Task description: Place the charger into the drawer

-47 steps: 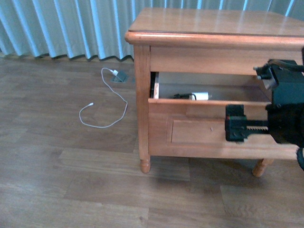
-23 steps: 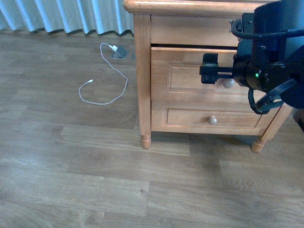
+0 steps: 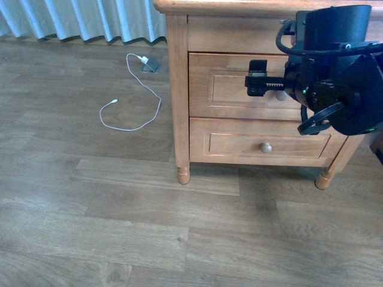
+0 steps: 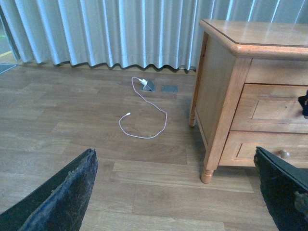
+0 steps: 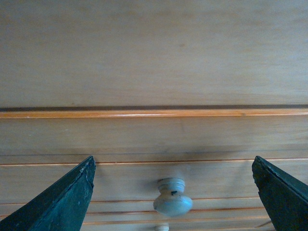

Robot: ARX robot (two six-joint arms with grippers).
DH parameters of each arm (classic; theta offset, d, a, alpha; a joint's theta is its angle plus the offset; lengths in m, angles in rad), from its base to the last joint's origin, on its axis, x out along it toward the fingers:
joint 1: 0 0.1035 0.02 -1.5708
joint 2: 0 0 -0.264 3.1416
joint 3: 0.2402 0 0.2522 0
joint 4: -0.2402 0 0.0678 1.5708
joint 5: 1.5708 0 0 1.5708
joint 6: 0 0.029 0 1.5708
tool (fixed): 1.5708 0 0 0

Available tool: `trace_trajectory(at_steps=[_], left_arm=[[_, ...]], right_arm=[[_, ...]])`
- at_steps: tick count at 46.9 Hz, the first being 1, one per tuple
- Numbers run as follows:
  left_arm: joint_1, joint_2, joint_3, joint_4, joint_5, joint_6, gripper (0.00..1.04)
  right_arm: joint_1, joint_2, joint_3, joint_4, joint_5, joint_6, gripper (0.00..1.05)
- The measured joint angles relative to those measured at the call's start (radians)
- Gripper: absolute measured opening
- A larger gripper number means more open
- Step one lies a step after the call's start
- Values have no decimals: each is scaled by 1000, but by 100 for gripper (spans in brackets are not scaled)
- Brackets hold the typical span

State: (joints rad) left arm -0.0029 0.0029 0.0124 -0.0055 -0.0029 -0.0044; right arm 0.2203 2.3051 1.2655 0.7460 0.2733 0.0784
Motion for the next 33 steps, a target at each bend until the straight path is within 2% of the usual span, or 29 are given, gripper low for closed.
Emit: trace_trajectory(at_steps=[9, 20, 26, 33], left_arm=[[0, 0, 0, 0, 0, 0, 99], [0, 0, 0, 0, 0, 0, 99], [0, 0, 0, 0, 0, 0, 99], [0, -1, 0, 0, 0, 0, 99]], right_arm=[[-14, -230, -221, 23, -71, 31, 96], [-20, -645, -550, -10, -153, 39, 96], [-32, -907, -703, -103, -161, 35, 96], [-63, -1293, -839, -309, -143, 44, 96]])
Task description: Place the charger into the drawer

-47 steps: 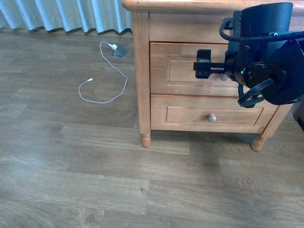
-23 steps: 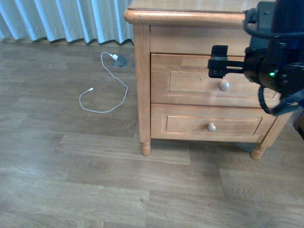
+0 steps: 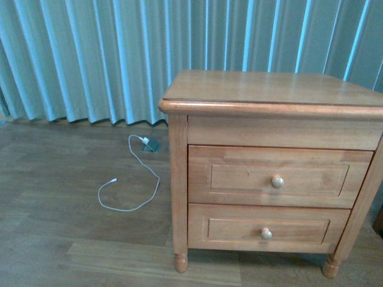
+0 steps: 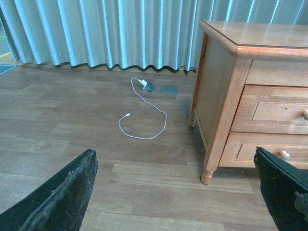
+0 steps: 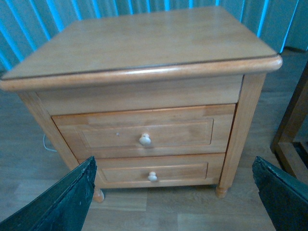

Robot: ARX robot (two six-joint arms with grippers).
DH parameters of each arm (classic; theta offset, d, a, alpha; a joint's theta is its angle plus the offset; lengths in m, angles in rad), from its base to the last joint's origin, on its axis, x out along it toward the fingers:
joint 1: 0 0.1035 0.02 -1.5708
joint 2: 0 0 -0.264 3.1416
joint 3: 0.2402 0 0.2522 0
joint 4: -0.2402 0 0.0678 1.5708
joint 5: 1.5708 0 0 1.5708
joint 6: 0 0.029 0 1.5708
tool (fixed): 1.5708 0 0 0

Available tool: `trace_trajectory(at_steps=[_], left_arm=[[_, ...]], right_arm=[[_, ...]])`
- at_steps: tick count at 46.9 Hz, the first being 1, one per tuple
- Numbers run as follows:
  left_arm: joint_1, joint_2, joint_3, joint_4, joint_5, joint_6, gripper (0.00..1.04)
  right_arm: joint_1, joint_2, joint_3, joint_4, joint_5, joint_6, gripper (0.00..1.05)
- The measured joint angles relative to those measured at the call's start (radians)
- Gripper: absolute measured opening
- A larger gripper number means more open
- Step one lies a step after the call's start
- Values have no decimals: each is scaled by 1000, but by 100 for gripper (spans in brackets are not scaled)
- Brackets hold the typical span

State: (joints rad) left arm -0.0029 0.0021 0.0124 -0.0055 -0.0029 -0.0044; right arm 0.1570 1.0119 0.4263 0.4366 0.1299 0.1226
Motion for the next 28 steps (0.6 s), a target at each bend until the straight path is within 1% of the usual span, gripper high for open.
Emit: trace_trajectory(at_steps=[8, 9, 10, 12, 13, 15, 17, 21, 22, 26, 28], left_arm=[[0, 0, 0, 0, 0, 0, 99], [0, 0, 0, 0, 0, 0, 99], [0, 0, 0, 0, 0, 0, 99], [0, 0, 0, 0, 0, 0, 99], [0, 0, 0, 0, 0, 0, 99], [0, 0, 0, 0, 0, 0, 99], [0, 0, 0, 0, 0, 0, 99], [0, 0, 0, 0, 0, 0, 99], [0, 0, 0, 0, 0, 0, 99], [0, 0, 0, 0, 0, 0, 99], [0, 0, 0, 0, 0, 0, 99]], right_arm=[[-1, -60, -7, -5, 0, 6, 96], [-1, -54, -9, -2, 1, 5, 96], [-1, -51, -19, 24, 7, -8, 94], [-5, -51, -52, 97, 8, -37, 87], [-9, -61, -76, 137, 6, -61, 81], [-18, -80, -105, 163, 1, -79, 74], [-27, -103, -130, 172, -3, -91, 67], [-52, -162, -196, 175, -25, -109, 46], [-59, -182, -216, 175, -33, -111, 39], [-71, -223, -248, 167, -47, -115, 25], [-98, -245, -263, 159, -92, -116, 18]])
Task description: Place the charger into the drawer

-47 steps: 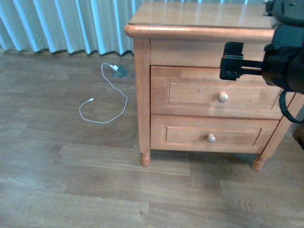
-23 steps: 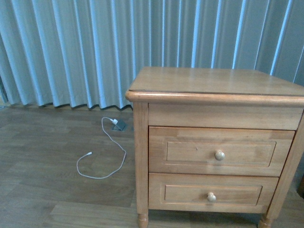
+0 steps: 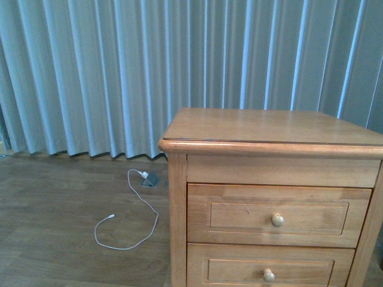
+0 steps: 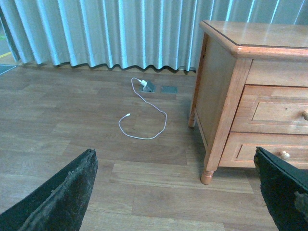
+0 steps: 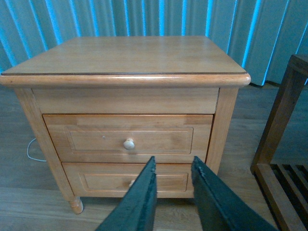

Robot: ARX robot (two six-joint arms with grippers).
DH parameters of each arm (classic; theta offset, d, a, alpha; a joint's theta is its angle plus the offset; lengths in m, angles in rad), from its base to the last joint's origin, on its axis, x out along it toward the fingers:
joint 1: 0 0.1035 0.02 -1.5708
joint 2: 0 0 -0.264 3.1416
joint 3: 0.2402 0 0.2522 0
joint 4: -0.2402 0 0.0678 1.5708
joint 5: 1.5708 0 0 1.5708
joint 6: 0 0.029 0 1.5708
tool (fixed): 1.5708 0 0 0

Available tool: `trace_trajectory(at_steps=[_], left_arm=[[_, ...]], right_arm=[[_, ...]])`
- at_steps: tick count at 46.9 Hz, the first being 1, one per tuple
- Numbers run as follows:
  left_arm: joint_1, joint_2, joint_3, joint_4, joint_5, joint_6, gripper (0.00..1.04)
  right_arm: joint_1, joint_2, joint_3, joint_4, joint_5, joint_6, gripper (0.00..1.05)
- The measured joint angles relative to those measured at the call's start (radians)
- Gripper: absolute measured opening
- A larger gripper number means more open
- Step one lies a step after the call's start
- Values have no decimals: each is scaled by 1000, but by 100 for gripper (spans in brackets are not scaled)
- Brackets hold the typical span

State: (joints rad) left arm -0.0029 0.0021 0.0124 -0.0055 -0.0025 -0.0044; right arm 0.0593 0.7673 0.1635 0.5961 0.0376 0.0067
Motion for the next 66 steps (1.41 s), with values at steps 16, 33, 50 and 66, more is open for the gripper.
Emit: trace_trajectory(at_steps=[16, 33, 50, 66], left_arm=[[0, 0, 0, 0, 0, 0, 99], [0, 0, 0, 0, 0, 0, 99], [0, 0, 0, 0, 0, 0, 99], [0, 0, 0, 0, 0, 0, 99]], right_arm=[[-57, -202, -95, -103, -35, -3, 2], [-57, -362, -159, -195, -36, -4, 2], [-57, -530, -159, -355, -37, -4, 2], [-57, -678, -158, -534, -40, -5, 2]])
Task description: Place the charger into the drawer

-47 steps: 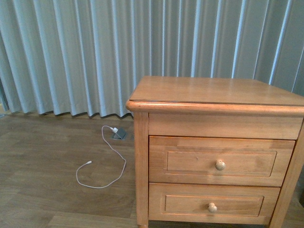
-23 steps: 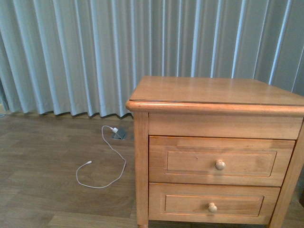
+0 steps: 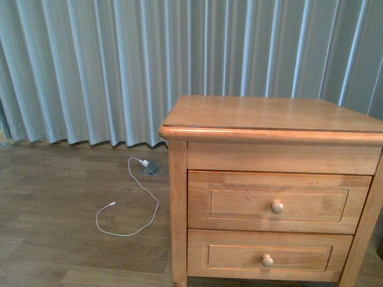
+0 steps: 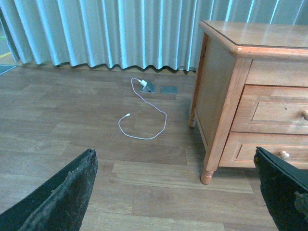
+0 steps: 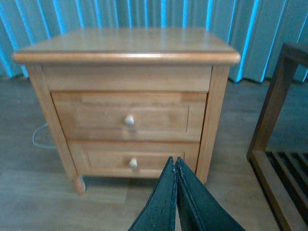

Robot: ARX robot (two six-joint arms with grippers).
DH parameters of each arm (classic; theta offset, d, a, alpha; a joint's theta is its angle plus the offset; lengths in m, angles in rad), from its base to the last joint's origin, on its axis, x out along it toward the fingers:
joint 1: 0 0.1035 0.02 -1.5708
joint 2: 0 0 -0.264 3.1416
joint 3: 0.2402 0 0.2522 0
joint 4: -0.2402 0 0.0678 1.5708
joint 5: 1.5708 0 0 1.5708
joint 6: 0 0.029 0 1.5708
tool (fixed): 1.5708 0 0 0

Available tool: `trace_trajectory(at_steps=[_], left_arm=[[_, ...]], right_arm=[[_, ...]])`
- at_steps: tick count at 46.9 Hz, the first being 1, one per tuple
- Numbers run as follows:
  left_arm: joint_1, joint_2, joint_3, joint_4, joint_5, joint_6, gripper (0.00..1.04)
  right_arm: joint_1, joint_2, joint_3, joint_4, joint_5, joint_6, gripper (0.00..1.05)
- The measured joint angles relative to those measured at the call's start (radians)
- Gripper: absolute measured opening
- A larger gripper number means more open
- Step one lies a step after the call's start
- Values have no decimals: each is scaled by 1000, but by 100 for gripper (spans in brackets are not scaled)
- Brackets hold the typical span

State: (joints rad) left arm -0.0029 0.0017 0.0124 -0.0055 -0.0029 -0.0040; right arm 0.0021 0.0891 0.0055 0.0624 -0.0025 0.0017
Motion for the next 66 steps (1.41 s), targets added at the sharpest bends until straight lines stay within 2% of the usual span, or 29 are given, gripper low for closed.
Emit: trace_trajectory(at_steps=[3, 19, 28, 32, 40, 66], left_arm=[[0, 0, 0, 0, 0, 0, 99], [0, 0, 0, 0, 0, 0, 99], [0, 0, 0, 0, 0, 0, 99], [0, 0, 0, 0, 0, 0, 99], [0, 0, 0, 0, 0, 0, 99], [0, 0, 0, 0, 0, 0, 99]], right_arm=[[0, -61, 0, -54, 0, -1, 2], [0, -85, 0, -61, 0, -2, 2], [0, -85, 0, -61, 0, -3, 42], [0, -85, 0, -61, 0, -3, 64], [0, -85, 0, -61, 0, -2, 97], [0, -85, 0, -61, 0, -3, 96]])
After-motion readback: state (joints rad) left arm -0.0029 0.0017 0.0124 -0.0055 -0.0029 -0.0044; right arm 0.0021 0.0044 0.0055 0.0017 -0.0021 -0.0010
